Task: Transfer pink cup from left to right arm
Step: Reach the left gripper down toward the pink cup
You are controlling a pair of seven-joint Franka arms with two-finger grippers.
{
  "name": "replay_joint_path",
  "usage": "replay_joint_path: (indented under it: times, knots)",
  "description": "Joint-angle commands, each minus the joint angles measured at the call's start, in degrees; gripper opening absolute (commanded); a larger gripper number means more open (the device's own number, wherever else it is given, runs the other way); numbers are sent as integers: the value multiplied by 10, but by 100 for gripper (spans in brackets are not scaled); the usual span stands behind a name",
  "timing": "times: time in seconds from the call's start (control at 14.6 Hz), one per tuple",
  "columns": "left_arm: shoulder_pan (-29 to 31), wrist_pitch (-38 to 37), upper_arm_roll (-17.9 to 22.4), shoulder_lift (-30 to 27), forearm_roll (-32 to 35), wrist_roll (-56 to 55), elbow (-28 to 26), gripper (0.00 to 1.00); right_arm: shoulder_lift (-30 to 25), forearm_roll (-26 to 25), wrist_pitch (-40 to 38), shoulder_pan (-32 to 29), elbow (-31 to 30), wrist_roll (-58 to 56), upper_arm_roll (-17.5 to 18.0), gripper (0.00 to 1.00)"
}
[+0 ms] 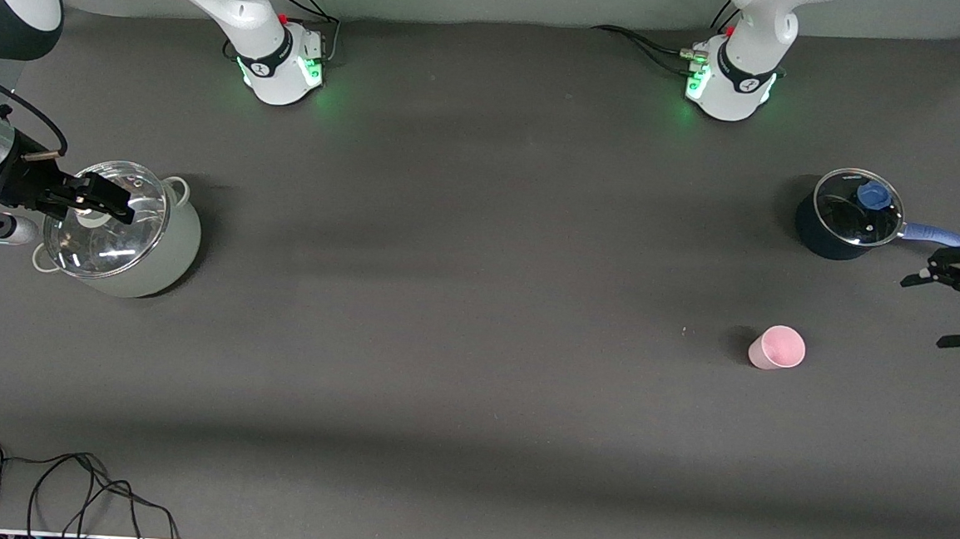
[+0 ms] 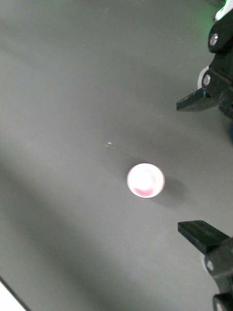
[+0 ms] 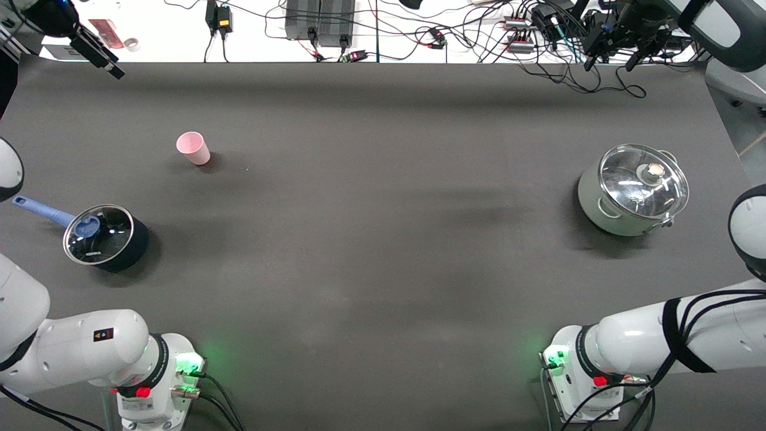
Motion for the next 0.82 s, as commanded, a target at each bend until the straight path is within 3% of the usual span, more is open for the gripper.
replay_joint_path:
  times: [0.0, 0.27, 0.48, 0.75]
  knots:
    - [46, -29, -5, 49, -54, 102, 20, 100, -18, 1, 10, 2, -17, 14, 1, 100]
    - [82, -56, -6, 113, -108, 160, 20, 100, -18, 1, 10, 1, -17, 14, 1, 100]
    - [125, -85, -6, 158, -174, 297, 20, 100, -18, 1, 10, 2, -17, 14, 1, 100]
    - [127, -47, -6, 209, -241, 423, -15, 100, -18, 1, 9, 1, -17, 14, 0, 100]
